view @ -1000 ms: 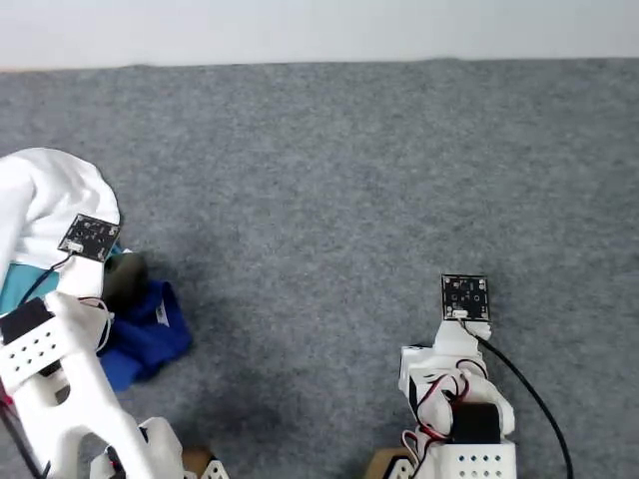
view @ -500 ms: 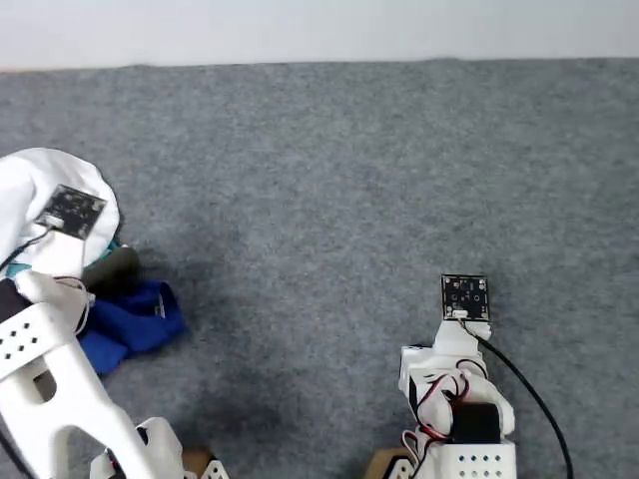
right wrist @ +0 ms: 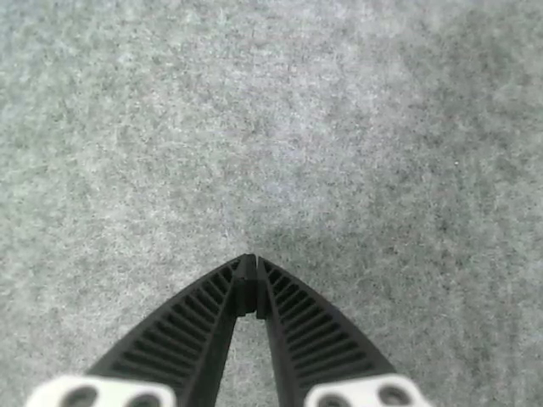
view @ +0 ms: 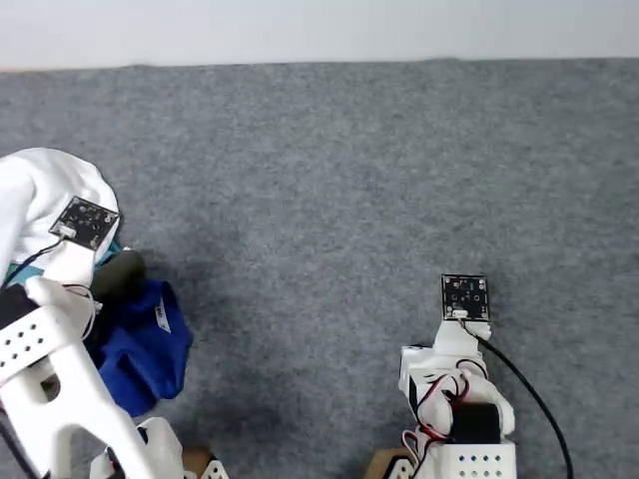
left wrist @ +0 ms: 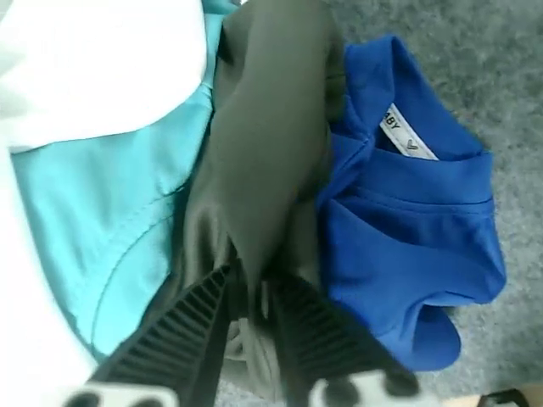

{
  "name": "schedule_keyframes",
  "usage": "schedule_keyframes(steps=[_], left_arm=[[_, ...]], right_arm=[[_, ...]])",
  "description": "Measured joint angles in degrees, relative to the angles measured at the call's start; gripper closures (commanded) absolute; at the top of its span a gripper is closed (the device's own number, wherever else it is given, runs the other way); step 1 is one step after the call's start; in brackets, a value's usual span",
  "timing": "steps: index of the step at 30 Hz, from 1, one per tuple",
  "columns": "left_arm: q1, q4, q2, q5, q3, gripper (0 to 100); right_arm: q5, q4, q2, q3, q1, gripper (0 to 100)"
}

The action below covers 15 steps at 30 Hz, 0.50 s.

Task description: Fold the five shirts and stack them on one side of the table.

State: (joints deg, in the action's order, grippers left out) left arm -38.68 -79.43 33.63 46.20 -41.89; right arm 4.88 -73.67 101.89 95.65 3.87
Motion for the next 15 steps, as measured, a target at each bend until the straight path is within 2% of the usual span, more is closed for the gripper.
schedule_keyframes(steps=[9,15], left_arm=[[0.0,0.0,0.0,0.0,0.9,100],[1.1,-7.5,0.0,-5.4,14.7,100]], right_arm=[[0.0,0.0,0.0,0.0,0.0,98.9],[0.0,0.0,0.0,0.0,0.0,98.9]])
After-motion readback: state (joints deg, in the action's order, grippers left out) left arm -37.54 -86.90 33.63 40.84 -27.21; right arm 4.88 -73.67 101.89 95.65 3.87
